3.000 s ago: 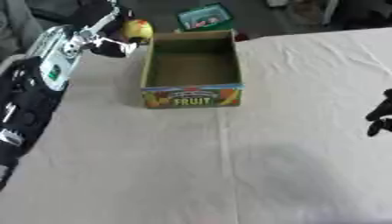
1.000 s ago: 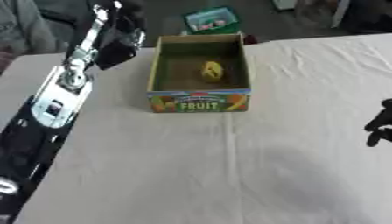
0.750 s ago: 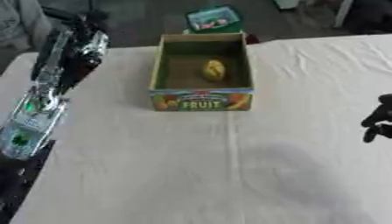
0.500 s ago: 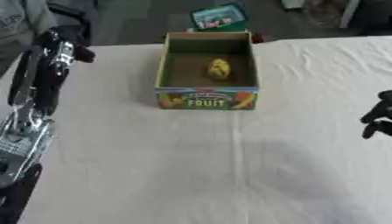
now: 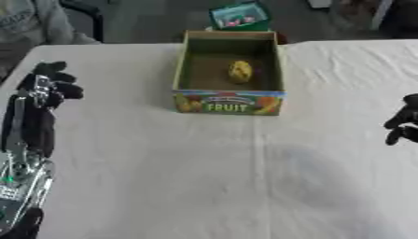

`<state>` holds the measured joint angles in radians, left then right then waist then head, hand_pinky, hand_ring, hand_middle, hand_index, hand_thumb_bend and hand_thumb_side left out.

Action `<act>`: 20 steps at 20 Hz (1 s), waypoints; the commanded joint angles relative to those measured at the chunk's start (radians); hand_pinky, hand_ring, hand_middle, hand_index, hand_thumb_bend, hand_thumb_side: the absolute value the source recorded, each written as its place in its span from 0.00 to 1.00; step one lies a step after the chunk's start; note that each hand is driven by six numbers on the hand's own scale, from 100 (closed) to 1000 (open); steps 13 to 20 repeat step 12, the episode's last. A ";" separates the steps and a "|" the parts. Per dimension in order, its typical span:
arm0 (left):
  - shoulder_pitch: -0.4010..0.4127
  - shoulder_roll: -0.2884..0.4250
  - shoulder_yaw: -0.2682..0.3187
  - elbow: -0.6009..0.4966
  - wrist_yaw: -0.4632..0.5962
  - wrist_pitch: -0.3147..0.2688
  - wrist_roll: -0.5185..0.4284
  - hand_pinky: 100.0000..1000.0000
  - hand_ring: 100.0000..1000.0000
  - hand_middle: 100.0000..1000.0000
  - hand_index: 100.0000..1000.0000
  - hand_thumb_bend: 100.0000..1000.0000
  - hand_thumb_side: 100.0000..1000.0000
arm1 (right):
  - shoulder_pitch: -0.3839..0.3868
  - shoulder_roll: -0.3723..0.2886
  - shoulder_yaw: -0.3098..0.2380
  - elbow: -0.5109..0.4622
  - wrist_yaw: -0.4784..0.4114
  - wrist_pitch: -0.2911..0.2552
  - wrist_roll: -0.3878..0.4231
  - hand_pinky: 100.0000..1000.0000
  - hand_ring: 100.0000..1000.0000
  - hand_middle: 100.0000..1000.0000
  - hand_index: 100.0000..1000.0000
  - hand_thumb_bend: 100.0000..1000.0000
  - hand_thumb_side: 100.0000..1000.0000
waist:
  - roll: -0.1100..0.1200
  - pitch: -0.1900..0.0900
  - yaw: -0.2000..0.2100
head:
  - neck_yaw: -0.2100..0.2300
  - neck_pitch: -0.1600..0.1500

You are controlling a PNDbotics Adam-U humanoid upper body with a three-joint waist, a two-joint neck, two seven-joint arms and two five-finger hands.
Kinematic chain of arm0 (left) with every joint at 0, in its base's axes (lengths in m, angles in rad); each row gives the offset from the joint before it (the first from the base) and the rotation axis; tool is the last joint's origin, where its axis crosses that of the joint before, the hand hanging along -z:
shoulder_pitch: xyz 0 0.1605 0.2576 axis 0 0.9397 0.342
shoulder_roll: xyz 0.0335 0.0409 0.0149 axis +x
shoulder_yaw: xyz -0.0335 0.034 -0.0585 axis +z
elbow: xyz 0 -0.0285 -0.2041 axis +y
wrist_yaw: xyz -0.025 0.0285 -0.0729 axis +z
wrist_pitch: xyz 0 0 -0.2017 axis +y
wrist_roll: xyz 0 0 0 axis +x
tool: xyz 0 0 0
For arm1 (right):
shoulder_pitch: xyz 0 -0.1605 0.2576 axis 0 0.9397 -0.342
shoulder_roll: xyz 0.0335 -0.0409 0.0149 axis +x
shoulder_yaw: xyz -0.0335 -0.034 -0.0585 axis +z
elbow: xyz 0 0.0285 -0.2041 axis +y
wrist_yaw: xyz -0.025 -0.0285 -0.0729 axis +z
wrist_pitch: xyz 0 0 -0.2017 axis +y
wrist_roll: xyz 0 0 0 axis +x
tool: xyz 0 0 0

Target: Pick up objects on the table and place them in the box.

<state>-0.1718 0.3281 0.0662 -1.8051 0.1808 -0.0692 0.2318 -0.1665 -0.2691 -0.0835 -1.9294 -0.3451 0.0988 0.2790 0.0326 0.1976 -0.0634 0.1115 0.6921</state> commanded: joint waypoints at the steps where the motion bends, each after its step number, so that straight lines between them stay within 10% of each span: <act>1: -0.003 -0.007 0.017 -0.027 -0.005 -0.001 0.004 0.53 0.47 0.47 0.70 0.00 0.76 | -0.009 -0.016 -0.007 -0.013 -0.002 -0.002 -0.004 0.35 0.51 0.46 0.66 0.00 0.64 | -0.002 -0.008 -0.001 | 0.001 0.011; 20: 0.007 -0.053 0.016 -0.019 -0.017 0.003 -0.017 0.53 0.46 0.46 0.69 0.00 0.79 | -0.013 -0.012 -0.006 -0.014 0.002 -0.001 -0.012 0.35 0.50 0.46 0.66 0.00 0.65 | -0.004 0.000 -0.009 | -0.027 0.037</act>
